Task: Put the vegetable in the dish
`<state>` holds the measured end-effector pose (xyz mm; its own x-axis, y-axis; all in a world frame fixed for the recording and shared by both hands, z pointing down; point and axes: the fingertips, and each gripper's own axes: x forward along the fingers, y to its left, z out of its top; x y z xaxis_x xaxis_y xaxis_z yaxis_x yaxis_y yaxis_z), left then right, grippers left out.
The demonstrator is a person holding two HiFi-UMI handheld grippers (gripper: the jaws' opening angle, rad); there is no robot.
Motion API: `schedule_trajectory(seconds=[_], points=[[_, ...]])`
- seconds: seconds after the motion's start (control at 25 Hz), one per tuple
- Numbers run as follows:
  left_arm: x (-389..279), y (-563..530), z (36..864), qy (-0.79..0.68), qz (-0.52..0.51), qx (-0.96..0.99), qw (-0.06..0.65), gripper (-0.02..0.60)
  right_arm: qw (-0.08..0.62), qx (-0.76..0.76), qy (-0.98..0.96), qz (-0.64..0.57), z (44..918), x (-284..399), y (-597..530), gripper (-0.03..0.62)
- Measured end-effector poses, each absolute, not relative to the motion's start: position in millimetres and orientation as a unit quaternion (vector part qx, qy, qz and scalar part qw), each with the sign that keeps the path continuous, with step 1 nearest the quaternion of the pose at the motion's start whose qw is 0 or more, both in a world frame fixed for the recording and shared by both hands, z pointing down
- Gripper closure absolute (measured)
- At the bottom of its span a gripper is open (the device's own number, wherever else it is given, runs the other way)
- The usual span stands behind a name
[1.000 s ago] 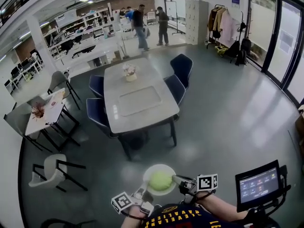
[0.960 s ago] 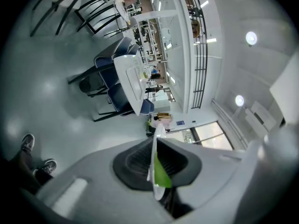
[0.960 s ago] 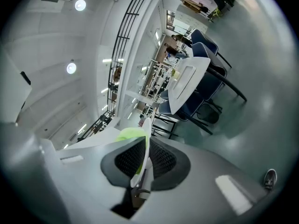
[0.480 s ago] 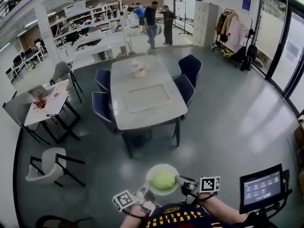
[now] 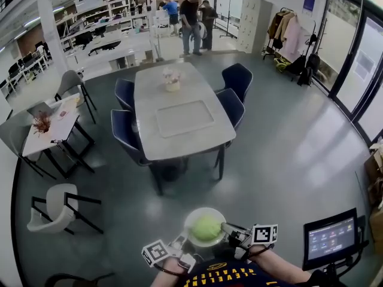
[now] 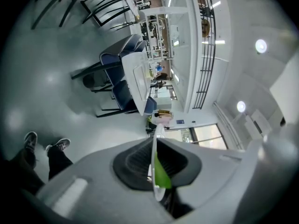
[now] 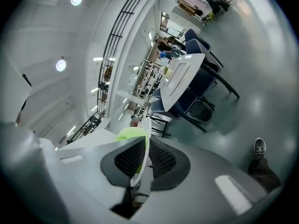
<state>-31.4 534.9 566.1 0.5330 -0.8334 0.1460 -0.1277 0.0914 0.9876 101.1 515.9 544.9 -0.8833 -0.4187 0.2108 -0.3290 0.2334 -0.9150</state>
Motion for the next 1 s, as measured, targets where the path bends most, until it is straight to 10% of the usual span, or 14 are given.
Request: schedule_trajectory(seconds=[1.0], points=[[2.5,314.1,553.5,-0.441,-0.272,0.614,0.595,0.561,0.051,-0.187,0.788,-0.584,547.0,134.7,280.1,0.566]])
